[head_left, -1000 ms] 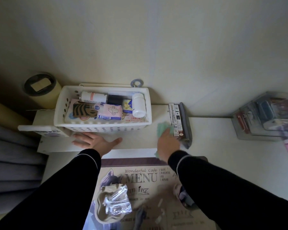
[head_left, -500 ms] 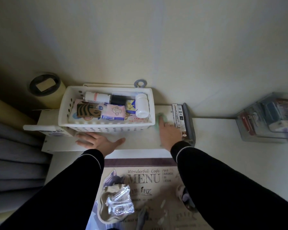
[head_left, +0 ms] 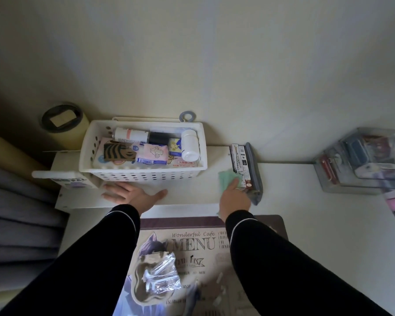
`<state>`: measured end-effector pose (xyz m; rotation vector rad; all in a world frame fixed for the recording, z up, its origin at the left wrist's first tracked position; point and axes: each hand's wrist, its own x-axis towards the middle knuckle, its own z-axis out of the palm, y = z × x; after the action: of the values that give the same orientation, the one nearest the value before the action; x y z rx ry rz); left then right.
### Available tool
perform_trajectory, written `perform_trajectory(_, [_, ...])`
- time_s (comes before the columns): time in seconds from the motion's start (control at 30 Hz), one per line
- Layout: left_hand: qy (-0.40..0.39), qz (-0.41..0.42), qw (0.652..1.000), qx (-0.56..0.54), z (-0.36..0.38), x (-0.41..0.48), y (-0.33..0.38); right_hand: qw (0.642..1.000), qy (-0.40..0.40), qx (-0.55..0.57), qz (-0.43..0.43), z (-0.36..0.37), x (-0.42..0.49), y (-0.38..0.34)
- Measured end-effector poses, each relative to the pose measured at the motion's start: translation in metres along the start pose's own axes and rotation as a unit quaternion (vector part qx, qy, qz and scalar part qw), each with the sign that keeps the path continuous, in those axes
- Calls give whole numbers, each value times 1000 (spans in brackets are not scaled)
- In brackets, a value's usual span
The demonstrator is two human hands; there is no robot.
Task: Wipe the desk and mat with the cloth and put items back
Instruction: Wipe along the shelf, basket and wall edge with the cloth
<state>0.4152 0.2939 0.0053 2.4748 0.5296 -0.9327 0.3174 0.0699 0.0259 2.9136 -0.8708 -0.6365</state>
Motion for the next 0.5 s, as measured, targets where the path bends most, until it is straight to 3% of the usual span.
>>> perform_trajectory(0.1, [2, 0, 1000, 8, -1, -2, 0, 999, -13, 37, 28, 7, -16, -34])
perform_trajectory(0.2, [6, -5, 1000, 3, -4, -7, -2, 996, -6, 34, -86, 24, -38, -65])
perform_trajectory(0.27, [4, 6, 1000, -9, -6, -11, -7, 994, -19, 30, -103, 23, -36, -61])
perform_trajectory(0.4, [-16, 62, 996, -63, -11, -18, -24, 997, 1, 40, 60, 13, -21, -29])
perform_trajectory(0.5, [-14, 101, 991, -88, -12, -24, -34, 997, -4, 49, 58, 13, -33, -50])
